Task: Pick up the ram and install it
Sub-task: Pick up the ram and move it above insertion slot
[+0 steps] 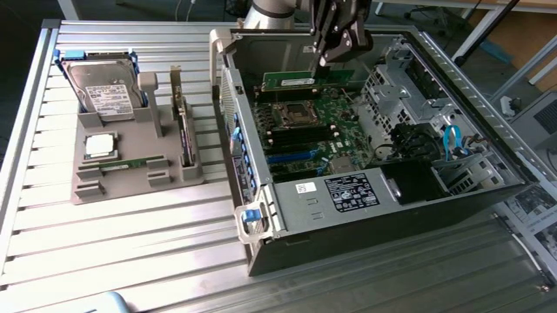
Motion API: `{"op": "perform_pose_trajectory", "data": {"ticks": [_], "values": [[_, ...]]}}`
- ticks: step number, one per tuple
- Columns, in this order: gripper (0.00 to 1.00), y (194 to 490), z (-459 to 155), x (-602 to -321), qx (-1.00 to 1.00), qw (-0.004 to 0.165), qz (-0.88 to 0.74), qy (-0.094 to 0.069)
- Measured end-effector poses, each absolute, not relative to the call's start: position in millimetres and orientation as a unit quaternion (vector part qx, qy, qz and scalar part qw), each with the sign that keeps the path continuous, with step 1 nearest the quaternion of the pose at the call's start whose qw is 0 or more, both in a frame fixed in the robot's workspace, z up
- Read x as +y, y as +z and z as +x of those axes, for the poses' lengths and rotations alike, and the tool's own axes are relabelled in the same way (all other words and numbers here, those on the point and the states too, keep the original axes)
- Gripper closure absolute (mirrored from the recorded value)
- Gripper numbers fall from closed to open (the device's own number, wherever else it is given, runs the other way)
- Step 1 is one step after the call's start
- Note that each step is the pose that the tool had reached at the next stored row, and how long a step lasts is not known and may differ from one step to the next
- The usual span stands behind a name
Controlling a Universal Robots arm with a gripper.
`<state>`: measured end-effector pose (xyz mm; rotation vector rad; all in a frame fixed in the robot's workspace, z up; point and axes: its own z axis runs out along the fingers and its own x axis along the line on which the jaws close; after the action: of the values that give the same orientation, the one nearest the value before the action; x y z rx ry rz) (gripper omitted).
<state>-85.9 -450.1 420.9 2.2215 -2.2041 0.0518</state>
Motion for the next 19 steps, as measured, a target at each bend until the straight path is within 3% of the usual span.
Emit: {"op": "perform_pose_trajectory", "data": {"ticks": [19], "values": [[0.88,421.0,-64.2,-450.0,-0.704,0.006,0.710,0.017]]}}
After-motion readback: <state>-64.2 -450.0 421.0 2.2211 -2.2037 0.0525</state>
